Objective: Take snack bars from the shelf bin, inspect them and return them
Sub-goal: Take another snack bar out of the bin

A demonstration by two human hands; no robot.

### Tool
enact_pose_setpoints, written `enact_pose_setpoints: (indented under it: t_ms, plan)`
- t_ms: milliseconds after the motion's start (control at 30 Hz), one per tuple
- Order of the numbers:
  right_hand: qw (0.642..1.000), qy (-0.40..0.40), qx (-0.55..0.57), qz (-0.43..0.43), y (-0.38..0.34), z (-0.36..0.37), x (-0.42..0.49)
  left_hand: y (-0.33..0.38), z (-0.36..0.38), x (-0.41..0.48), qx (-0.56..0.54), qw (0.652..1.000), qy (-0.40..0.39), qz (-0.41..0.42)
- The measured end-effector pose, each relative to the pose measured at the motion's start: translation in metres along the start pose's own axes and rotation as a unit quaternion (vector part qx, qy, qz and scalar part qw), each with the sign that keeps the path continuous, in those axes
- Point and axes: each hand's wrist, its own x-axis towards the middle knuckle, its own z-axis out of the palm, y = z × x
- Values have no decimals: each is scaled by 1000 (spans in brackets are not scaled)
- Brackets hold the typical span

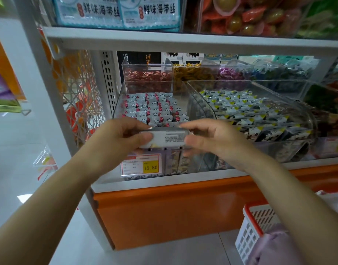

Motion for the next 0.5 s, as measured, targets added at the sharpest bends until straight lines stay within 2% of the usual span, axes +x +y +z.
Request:
enact_pose_setpoints:
  t_ms: [100, 133, 200, 267, 367, 500]
  plan:
    - [997, 62, -25, -39, 3, 6, 4, 5, 3, 2, -57, 997, 56, -10]
    - [995, 89, -19, -49, 3, 8, 6, 5, 4, 3, -46, 995, 84, -2]
    - [986, 153, 1, -58, 4, 9, 9, 2, 2, 7, 67, 986, 148, 37]
    - [975, 215, 21, -56, 6, 5, 11, -2, -1, 10, 197, 961, 178, 80]
    - [963, 263, -5, -51, 9, 1, 13, -11, 5, 13, 344, 925, 120, 110]
    - [959, 275, -8, -65, 10, 3, 17, -24, 16, 14, 492, 868, 27, 59]
